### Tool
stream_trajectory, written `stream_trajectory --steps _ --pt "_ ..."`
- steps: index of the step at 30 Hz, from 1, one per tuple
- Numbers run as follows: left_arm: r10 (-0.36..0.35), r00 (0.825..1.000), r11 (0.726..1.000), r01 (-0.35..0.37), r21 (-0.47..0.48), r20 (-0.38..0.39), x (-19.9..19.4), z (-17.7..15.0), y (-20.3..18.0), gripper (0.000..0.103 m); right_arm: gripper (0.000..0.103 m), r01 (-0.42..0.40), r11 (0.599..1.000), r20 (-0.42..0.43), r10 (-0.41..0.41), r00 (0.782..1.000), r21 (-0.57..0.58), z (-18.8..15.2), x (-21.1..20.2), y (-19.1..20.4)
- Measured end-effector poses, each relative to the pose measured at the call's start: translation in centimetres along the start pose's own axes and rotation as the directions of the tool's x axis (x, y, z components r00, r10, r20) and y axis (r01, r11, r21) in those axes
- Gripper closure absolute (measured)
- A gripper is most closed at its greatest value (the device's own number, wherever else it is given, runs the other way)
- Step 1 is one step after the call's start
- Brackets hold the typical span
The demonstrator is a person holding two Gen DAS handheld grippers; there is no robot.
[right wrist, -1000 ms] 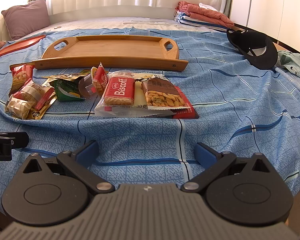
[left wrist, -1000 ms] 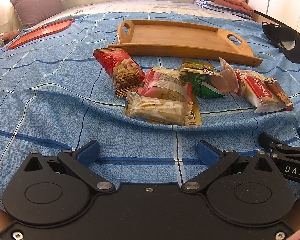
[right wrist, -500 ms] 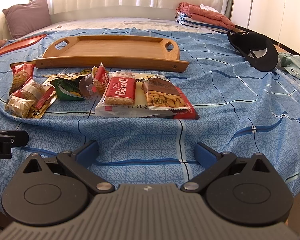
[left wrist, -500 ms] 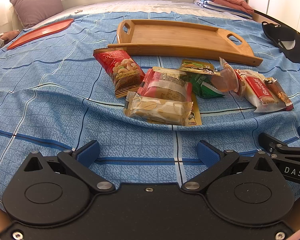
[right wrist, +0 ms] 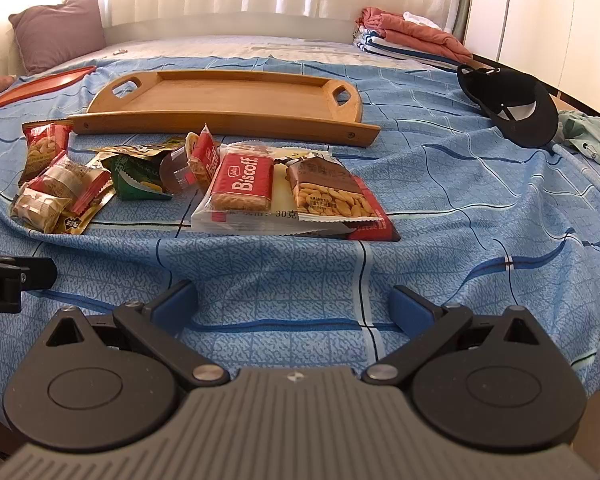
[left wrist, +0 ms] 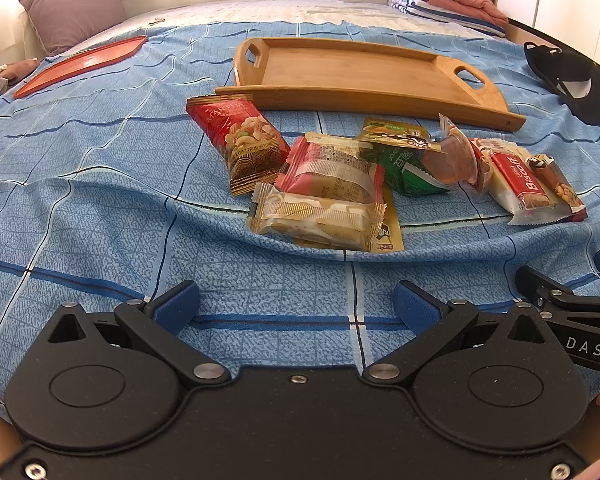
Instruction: Organize snacks
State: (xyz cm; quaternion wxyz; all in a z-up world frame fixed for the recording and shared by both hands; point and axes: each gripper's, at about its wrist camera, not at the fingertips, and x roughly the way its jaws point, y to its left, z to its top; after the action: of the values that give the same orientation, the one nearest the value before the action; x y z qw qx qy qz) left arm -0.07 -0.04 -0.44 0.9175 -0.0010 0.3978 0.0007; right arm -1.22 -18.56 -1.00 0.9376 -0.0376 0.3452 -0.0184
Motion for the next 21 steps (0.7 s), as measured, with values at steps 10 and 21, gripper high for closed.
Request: stream_trajectory --steps 10,21 --pt "-0.013 1.0 1.0 0.013 0.016 -0.004 -0.01 0.34 0.16 0.0 0.0 0.011 1.0 0.009 -0.011 1.0 -0.008 -0.2 0.01 0.31" --pt "-0.03 0.999 0.998 0.028 0.058 0.027 -0.21 -0.1 0.15 0.0 0.0 -0.012 0.999 0.037 0.01 0.999 0.037 -0.75 0.43 -0.14"
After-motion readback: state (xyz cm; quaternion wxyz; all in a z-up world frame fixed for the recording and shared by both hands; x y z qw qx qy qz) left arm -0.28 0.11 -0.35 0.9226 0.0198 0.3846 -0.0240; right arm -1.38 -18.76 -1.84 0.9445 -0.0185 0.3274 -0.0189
